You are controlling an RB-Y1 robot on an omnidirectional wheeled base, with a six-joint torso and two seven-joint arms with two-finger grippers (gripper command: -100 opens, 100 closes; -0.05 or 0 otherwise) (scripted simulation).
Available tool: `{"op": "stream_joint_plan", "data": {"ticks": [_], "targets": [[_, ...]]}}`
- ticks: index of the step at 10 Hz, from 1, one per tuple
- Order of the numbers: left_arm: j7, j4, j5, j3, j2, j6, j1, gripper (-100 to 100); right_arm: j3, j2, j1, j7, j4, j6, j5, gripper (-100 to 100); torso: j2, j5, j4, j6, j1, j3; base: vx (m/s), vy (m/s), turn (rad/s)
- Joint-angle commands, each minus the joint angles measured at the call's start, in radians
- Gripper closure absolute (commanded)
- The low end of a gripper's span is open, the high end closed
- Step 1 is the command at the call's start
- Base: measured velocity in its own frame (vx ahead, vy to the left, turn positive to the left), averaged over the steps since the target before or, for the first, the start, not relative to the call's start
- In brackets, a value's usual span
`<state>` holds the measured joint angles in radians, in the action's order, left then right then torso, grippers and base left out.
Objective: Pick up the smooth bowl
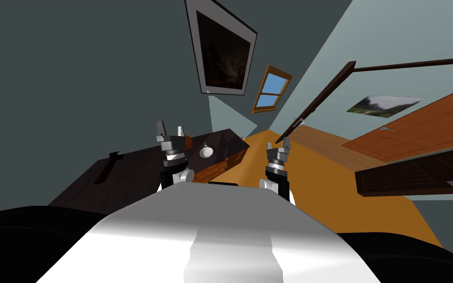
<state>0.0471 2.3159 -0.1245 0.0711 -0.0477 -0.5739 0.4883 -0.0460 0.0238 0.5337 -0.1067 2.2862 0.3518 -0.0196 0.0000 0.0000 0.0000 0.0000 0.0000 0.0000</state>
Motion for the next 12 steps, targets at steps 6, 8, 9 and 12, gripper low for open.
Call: {"op": "stream_joint_plan", "data": {"ticks": [6, 8, 9, 12], "targets": [[-0.013, -0.075, -0.025, -0.014, 0.159, 0.088, -0.031, -100, 0.0, 0.0, 0.0, 0.0, 0.0, 0.0, 0.0, 0, 0.0, -0.001, 0.0, 0.0, -0.004, 0.0, -0.002, -0.05, -0.013], [-0.02, -0.115, -0.04, -0.02, 0.188, 0.137, -0.047, -100, 0.0, 0.0, 0.0, 0.0, 0.0, 0.0, 0.0, 0, 0.0, -0.001, 0.0, 0.0, -0.006, 0.0, -0.014, -0.098, -0.024], [-0.024, -0.138, -0.048, -0.024, 0.199, 0.164, -0.056, -100, 0.0, 0.0, 0.0, 0.0, 0.0, 0.0, 0.0, 0, 0.001, -0.001, 0.0, 0.0, -0.007, 0.0, -0.009, -0.104, -0.026], [-0.037, -0.212, -0.074, -0.035, 0.224, 0.253, -0.087, -100, 0.0, 0.0, 0.0, 0.0, 0.0, 0.0, 0.0, 0, 0.0, -0.002, 0.0, 0.0, -0.009, 0.0, -0.011, -0.128, -0.032]]}}
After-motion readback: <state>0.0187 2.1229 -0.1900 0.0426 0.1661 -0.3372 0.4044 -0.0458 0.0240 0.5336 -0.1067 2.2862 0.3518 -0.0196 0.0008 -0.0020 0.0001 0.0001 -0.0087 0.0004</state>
